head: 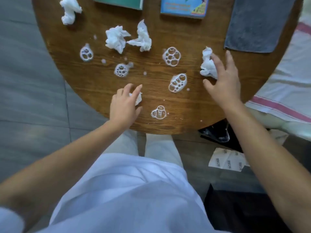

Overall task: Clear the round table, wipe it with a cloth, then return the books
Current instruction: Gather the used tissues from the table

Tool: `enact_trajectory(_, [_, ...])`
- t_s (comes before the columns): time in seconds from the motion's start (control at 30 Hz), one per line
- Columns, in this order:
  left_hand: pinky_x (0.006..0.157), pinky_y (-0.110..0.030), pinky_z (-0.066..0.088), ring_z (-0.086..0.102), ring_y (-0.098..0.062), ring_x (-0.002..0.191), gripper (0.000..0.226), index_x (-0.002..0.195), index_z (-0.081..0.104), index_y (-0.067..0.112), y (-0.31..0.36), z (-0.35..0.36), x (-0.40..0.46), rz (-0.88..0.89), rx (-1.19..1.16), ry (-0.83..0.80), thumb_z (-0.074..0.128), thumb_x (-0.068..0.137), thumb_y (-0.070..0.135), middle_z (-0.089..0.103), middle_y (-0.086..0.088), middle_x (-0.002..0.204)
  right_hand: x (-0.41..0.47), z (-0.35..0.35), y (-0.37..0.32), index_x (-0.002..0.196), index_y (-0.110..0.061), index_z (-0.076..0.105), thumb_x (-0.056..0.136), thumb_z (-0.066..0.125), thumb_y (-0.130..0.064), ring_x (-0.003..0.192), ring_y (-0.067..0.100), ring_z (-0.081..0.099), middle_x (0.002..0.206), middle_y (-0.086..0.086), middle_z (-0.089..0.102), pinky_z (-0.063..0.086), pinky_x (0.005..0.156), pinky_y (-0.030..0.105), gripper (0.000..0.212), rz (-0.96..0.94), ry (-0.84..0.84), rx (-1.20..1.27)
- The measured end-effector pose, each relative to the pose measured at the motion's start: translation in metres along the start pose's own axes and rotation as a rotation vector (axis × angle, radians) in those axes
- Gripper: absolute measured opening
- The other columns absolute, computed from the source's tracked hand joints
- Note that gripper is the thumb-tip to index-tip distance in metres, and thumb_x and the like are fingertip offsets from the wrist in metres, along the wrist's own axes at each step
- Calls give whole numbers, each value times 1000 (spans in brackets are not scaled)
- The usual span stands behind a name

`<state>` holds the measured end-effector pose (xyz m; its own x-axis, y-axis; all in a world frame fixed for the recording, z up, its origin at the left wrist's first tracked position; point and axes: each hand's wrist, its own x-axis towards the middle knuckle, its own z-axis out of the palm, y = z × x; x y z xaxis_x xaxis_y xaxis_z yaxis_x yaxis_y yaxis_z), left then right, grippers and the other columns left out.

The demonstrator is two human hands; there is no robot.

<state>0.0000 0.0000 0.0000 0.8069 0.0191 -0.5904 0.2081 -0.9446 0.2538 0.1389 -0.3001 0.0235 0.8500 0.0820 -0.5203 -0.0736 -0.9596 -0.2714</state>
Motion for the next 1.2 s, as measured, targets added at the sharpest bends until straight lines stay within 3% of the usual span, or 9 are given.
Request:
enact_trajectory(0.2, [86, -49, 48, 55, -40, 111, 59, 141, 59, 19, -7, 1, 11, 52, 46, -37, 78, 85, 20, 55, -17, 134, 13, 17, 2, 153, -32, 47, 94, 72, -23, 154, 30, 26, 170, 6, 24, 35, 122, 52, 65, 38, -9, -84])
enact_trajectory(0.3, [76, -46, 46, 56, -41, 103, 44, 132, 64, 15, -8, -5, 18, 67, 37, -11, 71, 89, 12, 57, -18, 121, 17, 23, 3, 144, -23, 58, 92, 70, -17, 140, 32, 42, 154, 10, 45, 44, 113, 50, 53, 11, 33, -97])
enact_trajectory(0.4, [70, -43, 45, 57, -39, 103, 32, 129, 65, 12, -8, -7, 22, 49, 6, -16, 63, 97, 15, 58, -17, 117, 20, 27, 0, 133, -19, 63, 93, 68, -11, 128, 31, 50, 139, 12, 51, 51, 102, 47, 41, 37, 42, -93])
enact_trajectory(0.67, [73, -37, 44, 58, -28, 105, 29, 126, 66, 11, -4, -30, 25, -5, -145, 48, 62, 99, 22, 60, -9, 114, 24, 18, -2, 122, -18, 67, 95, 63, -11, 118, 28, 58, 126, 9, 60, 46, 97, 37, 28, 55, 101, -6])
enact_trajectory(0.8, [75, -33, 40, 53, -18, 91, 23, 117, 67, 12, 10, -63, 28, 41, -287, 123, 64, 97, 24, 54, 2, 107, 13, 6, -4, 115, -21, 70, 93, 64, -26, 100, 21, 65, 113, 4, 67, 48, 80, 32, 23, 21, 167, 115])
enact_trajectory(0.97, [78, -28, 48, 56, -13, 92, 23, 115, 68, 12, 25, -99, 28, 40, -420, 194, 66, 95, 24, 57, 1, 108, -13, -16, -14, 106, -19, 71, 92, 68, -33, 78, 10, 59, 90, -6, 65, 53, 72, 37, 20, -3, 220, 303])
enact_trajectory(1.03, [80, -27, 54, 62, -12, 92, 18, 111, 70, 16, 28, -109, 23, -6, -565, 172, 67, 94, 22, 64, 2, 106, -22, -23, -20, 103, -20, 72, 92, 69, -33, 72, 7, 55, 83, -5, 62, 50, 69, 34, 17, 11, 235, 367])
enact_trajectory(1.1, [76, -30, 61, 71, -16, 92, 14, 105, 72, 18, 35, -122, 17, -118, -882, 93, 67, 93, 15, 71, -2, 103, -32, -28, -29, 101, -22, 72, 92, 71, -34, 68, 5, 52, 80, 2, 63, 47, 66, 32, 14, 49, 213, 440])
enact_trajectory(1.2, [67, -25, 59, 73, -13, 88, 16, 102, 72, 12, 44, -136, 8, -160, -1183, 12, 64, 94, 1, 73, 2, 95, -47, -38, -45, 99, -25, 72, 91, 75, -33, 70, 10, 57, 84, 10, 69, 51, 63, 37, 11, 82, 171, 620])
